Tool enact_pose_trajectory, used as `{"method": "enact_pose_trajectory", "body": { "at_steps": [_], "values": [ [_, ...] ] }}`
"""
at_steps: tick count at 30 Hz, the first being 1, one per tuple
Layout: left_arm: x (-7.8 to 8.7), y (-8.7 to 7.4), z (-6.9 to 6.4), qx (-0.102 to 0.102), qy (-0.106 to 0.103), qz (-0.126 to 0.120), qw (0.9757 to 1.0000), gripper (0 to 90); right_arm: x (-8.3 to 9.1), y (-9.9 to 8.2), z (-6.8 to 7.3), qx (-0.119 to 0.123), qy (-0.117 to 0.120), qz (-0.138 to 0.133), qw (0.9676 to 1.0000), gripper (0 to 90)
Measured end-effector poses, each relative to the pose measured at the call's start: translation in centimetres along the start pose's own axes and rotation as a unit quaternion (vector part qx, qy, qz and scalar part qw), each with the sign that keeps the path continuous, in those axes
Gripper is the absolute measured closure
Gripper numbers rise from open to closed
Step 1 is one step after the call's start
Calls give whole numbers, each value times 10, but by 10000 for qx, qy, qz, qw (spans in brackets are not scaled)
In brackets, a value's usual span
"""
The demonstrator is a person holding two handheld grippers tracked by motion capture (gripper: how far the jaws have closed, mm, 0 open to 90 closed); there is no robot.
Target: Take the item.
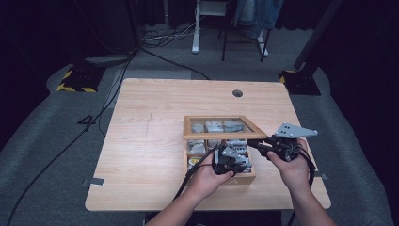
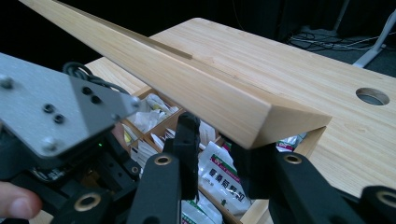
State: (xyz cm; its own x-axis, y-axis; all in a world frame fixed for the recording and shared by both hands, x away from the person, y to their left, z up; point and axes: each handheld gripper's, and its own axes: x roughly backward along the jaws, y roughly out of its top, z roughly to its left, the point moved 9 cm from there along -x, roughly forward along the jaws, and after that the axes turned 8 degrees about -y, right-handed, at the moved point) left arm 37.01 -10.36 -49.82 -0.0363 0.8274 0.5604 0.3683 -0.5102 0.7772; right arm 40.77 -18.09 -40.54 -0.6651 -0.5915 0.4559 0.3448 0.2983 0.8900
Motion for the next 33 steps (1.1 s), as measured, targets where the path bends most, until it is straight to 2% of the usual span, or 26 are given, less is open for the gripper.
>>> {"method": "enact_pose_trajectory", "body": {
  "at_steps": [8, 10, 20, 33],
  "values": [
    [18, 17, -8, -207, 69, -343, 9992, 889, 0, 0, 0, 6, -13, -2, 10000, 720],
    [22, 20, -10, -217, 20, -396, 9990, 889, 0, 0, 0, 6, -18, 0, 10000, 719],
    [30, 24, -17, -294, 40, -558, 9980, 889, 2, 3, 0, 24, -32, -61, 10000, 722],
    [52, 31, -27, -406, 91, -833, 9957, 889, 2, 4, 0, 33, -52, -80, 9999, 723]
  ]
}}
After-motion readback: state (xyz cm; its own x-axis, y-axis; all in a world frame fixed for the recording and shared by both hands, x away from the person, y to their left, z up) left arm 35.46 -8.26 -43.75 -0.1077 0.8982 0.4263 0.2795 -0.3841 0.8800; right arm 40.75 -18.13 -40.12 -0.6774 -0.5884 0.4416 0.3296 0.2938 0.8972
